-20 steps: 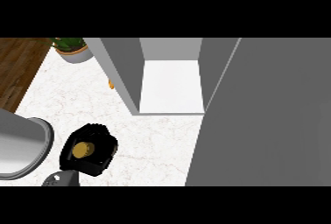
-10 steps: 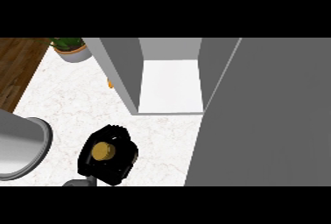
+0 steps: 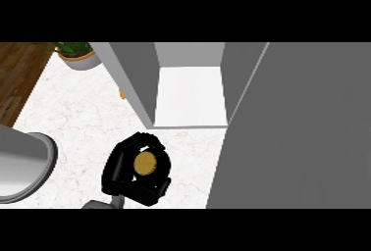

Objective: Pick up the wine, place it into the cabinet and close the cabinet

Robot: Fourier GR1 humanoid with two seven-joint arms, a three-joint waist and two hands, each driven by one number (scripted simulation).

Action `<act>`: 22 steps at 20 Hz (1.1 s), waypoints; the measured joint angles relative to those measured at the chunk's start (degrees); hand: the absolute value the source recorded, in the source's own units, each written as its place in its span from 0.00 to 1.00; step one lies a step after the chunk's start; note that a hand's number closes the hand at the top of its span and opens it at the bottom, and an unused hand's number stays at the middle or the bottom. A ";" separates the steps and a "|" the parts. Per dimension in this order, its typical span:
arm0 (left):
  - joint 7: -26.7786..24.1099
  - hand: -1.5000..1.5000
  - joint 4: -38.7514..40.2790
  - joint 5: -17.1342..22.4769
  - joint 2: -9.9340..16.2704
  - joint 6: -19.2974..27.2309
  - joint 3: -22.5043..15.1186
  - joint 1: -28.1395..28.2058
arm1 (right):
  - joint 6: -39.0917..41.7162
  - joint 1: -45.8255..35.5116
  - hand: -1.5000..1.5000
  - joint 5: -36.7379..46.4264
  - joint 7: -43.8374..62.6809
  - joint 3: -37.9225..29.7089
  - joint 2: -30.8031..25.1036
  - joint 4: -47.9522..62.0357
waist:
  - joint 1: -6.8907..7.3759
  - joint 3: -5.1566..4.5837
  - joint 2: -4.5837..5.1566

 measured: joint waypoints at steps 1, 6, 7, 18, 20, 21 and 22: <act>0.29 1.00 -0.75 -0.21 -0.02 1.71 -0.75 -0.08 | 0.06 0.14 0.00 -0.02 -0.09 -0.12 -0.31 -0.04 | 0.01 0.00 0.00; 1.29 1.00 0.12 -1.05 -0.05 6.27 -0.47 -3.14 | 0.27 2.30 0.00 -0.18 -2.43 -0.36 -2.28 -0.29 | -0.23 0.00 0.06; 1.20 1.00 1.15 -1.31 -0.06 7.13 -0.32 -4.42 | 0.40 2.40 0.00 -0.36 -3.11 -0.61 -1.95 -0.06 | -0.16 0.01 0.11; 3.45 1.00 11.17 -3.06 0.20 10.25 2.85 -17.00 | 0.01 4.83 0.00 -0.77 -5.97 0.12 -2.91 -0.20 | -0.45 -0.03 0.20; 2.58 1.00 13.96 -2.71 0.10 10.59 3.02 -18.84 | 0.54 5.00 0.00 -0.96 -6.71 -0.35 -3.09 -0.13 | -0.47 -0.02 0.26; 2.90 1.00 15.43 -2.64 0.06 10.55 3.49 -20.30 | 0.66 5.42 0.00 -1.02 -7.27 -0.35 -3.26 -0.11 | -0.51 -0.02 0.27; 3.17 1.00 16.63 -2.25 0.08 11.54 3.24 -21.70 | 0.64 5.40 0.00 -1.09 -7.45 -0.29 -3.15 -0.09 | -0.60 -0.01 0.25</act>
